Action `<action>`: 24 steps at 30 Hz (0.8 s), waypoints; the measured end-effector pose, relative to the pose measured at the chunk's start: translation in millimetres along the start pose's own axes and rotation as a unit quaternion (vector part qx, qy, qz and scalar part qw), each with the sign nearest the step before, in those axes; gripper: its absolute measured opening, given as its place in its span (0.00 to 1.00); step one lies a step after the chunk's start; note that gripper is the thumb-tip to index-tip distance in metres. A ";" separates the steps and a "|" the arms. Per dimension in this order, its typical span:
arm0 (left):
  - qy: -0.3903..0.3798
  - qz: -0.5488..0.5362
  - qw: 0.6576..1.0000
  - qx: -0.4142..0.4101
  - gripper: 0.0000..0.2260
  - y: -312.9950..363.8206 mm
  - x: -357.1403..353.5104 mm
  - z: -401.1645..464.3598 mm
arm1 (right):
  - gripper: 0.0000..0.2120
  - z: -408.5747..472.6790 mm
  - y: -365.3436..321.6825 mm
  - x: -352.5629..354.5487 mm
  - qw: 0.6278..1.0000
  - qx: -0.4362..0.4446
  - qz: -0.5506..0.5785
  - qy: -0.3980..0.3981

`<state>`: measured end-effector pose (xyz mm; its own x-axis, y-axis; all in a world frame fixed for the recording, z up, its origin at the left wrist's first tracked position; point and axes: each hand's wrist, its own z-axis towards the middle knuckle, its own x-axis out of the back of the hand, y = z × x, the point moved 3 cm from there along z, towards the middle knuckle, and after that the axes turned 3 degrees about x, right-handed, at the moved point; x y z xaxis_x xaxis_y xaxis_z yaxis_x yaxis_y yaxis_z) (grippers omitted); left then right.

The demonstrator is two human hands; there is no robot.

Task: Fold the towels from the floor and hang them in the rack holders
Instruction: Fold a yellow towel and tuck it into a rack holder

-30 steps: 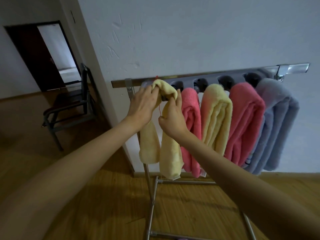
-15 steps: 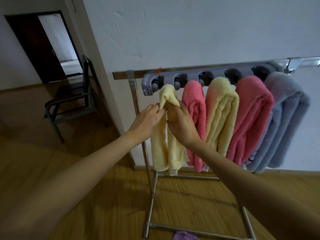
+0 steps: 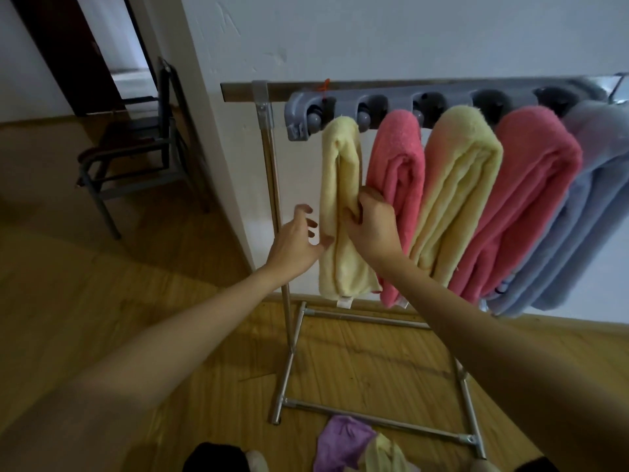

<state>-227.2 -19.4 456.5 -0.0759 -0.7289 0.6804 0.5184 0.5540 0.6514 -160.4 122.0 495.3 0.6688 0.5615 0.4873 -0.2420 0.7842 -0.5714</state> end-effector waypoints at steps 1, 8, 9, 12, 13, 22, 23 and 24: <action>-0.027 -0.007 0.999 0.025 0.28 -5.0 -6.0 1.2 | 0.14 -0.6 2.7 -3.4 1.000 -0.011 -0.004 -0.008; 0.005 -0.005 1.000 0.028 0.07 -28.5 -14.3 -2.7 | 0.09 -8.3 3.0 -21.0 0.997 -0.038 0.015 -0.062; 0.040 -0.003 0.999 0.032 0.08 -32.6 -10.1 -4.5 | 0.06 -8.8 3.3 -24.2 0.997 -0.037 0.013 -0.066; 0.125 0.009 0.992 0.020 0.10 -38.2 4.8 -11.4 | 0.04 -8.4 4.7 -31.5 0.995 -0.048 0.001 -0.085; 0.137 0.010 0.990 0.005 0.10 -37.2 8.2 -14.3 | 0.05 -8.3 5.3 -33.4 0.994 -0.055 -0.001 -0.092; -0.008 -0.018 0.999 -0.034 0.08 -46.3 -14.7 -32.3 | 0.09 -36.1 25.3 -54.7 0.935 -0.242 0.166 -0.197; -0.031 -0.024 0.999 -0.026 0.10 -50.5 -20.3 -35.7 | 0.12 -41.6 28.8 -55.5 0.922 -0.268 0.194 -0.199; -0.056 -0.024 0.998 -0.014 0.13 -55.8 -25.9 -38.9 | 0.13 -47.6 32.7 -56.1 0.910 -0.290 0.216 -0.202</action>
<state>-221.0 -47.0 389.5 -0.1955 -0.7038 0.6830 0.5355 0.5069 0.6756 -172.4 103.6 417.8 0.2573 0.9280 0.2696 0.0697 0.2604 -0.9630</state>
